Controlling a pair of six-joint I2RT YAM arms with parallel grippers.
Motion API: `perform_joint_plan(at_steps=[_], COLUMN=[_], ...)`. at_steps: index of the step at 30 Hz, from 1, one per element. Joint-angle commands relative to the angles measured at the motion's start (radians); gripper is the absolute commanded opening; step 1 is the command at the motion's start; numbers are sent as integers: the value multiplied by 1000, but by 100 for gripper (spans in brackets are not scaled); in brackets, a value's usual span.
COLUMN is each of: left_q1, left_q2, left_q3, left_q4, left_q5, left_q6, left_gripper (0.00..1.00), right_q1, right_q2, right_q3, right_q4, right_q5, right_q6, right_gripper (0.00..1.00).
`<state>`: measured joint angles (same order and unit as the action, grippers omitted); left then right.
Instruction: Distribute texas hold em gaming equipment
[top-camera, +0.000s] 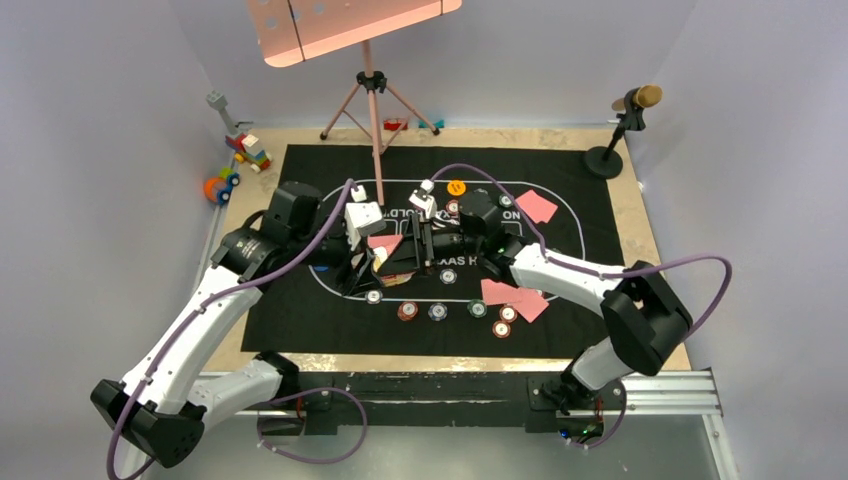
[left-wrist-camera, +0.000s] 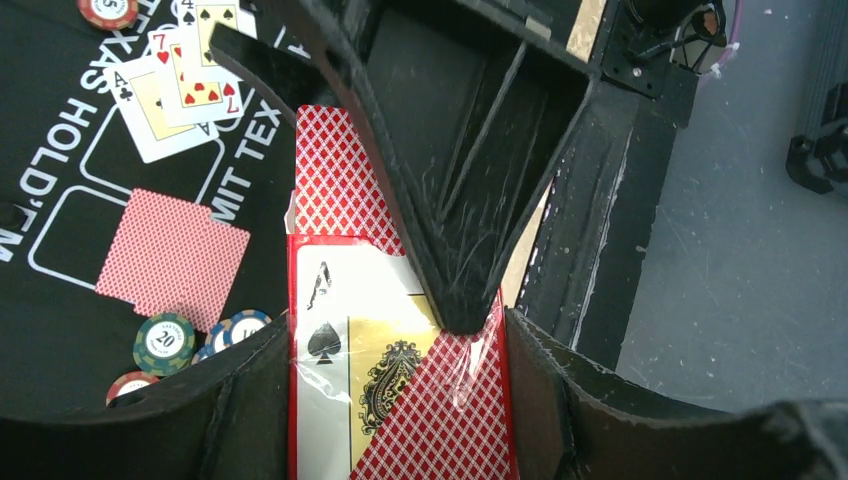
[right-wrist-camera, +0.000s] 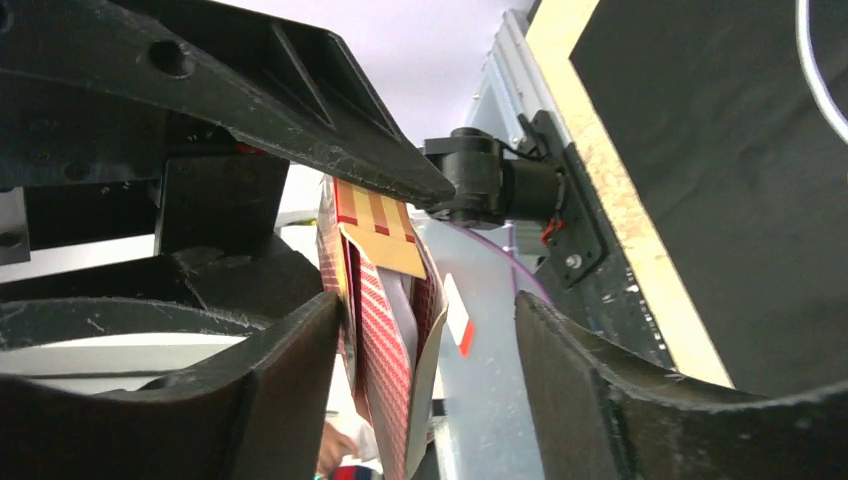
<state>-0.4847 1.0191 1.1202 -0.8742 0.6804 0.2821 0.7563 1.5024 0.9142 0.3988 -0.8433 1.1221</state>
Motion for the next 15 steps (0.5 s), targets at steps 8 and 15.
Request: perform_joint_plan(at_steps=[8, 15], left_q1=[2, -9], left_q2=[27, 23], left_q3=[72, 81], left_q4=[-26, -118], left_q5=[-30, -39], left_q6=[-1, 82], left_gripper=[16, 59], right_q1=[8, 11], right_q2=[-23, -24], right_q3=[6, 8], right_q4=[162, 144], right_q5=[2, 6], right_q6=[107, 88], right_gripper=[23, 8])
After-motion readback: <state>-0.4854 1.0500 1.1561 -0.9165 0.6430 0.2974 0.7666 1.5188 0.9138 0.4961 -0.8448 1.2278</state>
